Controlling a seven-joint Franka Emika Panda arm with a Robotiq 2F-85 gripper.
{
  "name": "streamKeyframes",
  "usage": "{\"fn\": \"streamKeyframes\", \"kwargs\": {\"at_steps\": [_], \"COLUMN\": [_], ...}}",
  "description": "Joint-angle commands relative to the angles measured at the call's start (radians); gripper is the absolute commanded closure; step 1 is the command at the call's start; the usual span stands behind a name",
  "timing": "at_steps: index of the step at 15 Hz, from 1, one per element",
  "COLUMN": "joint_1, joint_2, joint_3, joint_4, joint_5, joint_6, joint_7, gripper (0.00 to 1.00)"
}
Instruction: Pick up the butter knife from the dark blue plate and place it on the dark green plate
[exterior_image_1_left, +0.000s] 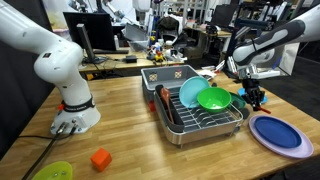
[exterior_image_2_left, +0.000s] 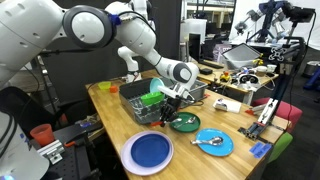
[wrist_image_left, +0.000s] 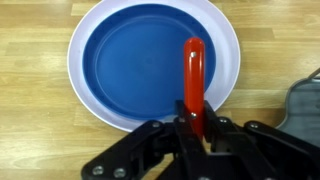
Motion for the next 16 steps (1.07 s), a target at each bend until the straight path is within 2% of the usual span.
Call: {"fn": "streamKeyframes", "kwargs": {"at_steps": [1, 5, 6, 16], "joint_1": [0.026, 0.03, 0.031, 0.02], "joint_2": [0.002, 0.001, 0.001, 0.097], "joint_3": [-0.033, -0.029, -0.029, -0.034], "joint_4": [0.002, -0.008, -0.009, 0.124], "joint_5": [0.026, 0.027, 0.027, 0.052], "joint_6": [-0.001, -0.001, -0.001, -0.052], "joint_7": [-0.015, -0.016, -0.015, -0.006], "gripper": [0.82, 0.82, 0.96, 0.96]}}
